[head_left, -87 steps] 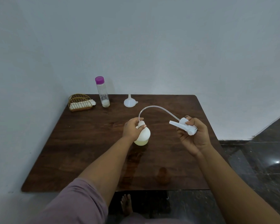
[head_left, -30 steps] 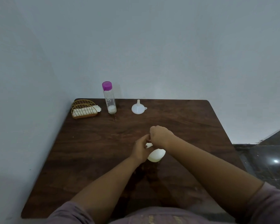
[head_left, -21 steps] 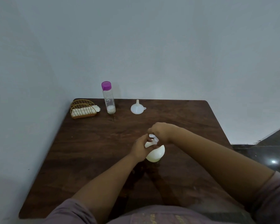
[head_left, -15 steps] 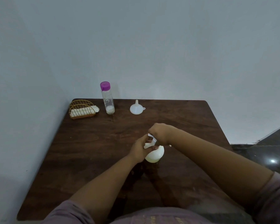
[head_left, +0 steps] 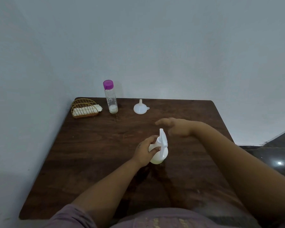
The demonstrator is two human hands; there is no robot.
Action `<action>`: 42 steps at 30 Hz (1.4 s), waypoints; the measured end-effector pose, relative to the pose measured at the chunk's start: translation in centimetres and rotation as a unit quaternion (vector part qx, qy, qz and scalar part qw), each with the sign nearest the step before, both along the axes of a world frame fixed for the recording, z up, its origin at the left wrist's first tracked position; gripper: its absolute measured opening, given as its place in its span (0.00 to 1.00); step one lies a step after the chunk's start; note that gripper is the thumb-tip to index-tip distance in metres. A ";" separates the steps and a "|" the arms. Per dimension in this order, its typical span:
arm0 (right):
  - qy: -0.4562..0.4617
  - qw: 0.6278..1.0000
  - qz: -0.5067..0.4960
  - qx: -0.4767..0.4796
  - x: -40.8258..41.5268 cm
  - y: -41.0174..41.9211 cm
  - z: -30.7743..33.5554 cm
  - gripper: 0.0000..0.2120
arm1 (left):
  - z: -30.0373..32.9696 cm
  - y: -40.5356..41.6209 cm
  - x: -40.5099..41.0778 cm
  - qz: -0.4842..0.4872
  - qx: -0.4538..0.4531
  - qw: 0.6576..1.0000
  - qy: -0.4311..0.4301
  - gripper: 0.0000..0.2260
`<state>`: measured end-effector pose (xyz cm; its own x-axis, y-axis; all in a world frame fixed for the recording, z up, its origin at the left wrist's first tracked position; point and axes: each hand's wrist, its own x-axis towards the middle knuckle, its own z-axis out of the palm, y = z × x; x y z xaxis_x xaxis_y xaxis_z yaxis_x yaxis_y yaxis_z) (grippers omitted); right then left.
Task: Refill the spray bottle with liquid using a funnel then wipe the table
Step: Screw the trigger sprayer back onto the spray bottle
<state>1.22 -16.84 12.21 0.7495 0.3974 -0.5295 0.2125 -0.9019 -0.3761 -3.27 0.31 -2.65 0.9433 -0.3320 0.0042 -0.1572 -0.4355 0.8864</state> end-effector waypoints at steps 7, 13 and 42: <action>-0.200 0.965 0.136 -0.095 -2.8 3.3 -2.3 0.06 | -0.8 -0.2 0.0 0.014 -0.045 0.997 0.054 0.13; -0.213 0.960 0.079 -0.162 -2.9 5.9 -2.2 0.10 | -0.9 -0.2 0.1 0.017 -0.053 0.994 0.097 0.12; -0.290 0.831 -0.379 0.286 -6.3 2.2 -12.1 0.17 | -1.0 0.2 1.5 -0.089 0.138 0.985 0.061 0.24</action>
